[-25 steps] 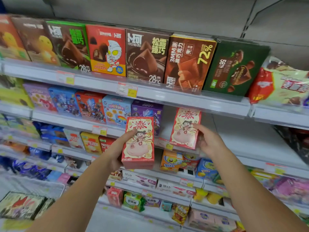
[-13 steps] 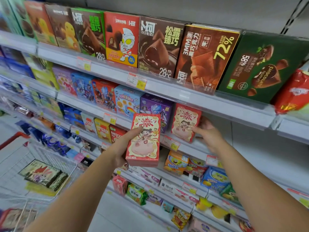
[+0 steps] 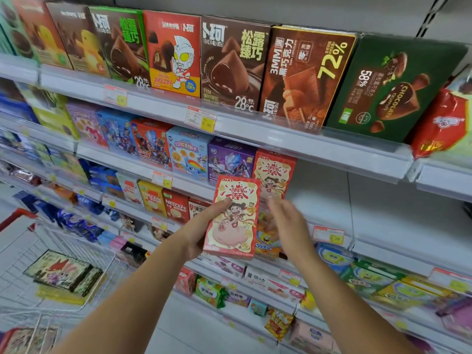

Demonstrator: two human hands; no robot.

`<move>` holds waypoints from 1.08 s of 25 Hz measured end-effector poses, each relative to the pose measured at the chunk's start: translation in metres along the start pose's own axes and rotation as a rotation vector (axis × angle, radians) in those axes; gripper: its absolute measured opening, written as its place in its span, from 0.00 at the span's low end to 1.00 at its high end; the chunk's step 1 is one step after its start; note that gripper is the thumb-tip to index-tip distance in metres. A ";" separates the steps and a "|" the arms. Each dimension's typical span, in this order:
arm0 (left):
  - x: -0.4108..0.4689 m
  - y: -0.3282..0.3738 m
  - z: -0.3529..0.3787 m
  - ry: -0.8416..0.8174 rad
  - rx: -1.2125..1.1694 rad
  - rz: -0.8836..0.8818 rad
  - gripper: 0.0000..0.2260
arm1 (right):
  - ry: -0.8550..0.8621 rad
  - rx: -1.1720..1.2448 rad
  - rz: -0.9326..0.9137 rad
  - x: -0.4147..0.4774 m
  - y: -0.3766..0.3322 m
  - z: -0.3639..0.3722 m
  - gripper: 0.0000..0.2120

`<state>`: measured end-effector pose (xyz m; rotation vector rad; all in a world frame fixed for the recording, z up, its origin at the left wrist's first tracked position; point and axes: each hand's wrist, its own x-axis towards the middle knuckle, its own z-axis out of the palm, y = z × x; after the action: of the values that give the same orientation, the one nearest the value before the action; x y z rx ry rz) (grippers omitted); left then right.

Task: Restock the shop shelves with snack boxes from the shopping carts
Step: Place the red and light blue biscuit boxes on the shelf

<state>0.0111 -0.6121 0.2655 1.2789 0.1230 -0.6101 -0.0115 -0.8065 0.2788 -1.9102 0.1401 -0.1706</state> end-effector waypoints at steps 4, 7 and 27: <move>0.010 -0.011 0.011 -0.075 0.102 0.000 0.28 | -0.179 0.086 0.212 -0.011 -0.001 0.006 0.09; 0.015 -0.016 0.008 -0.125 0.085 -0.050 0.29 | -0.247 0.191 0.340 -0.013 0.006 -0.008 0.09; 0.024 -0.016 -0.006 -0.041 0.065 0.040 0.24 | 0.385 0.119 0.022 0.086 0.041 -0.085 0.22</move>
<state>0.0246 -0.6178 0.2406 1.3274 0.0441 -0.6095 0.0561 -0.9140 0.2730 -1.7394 0.4003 -0.5205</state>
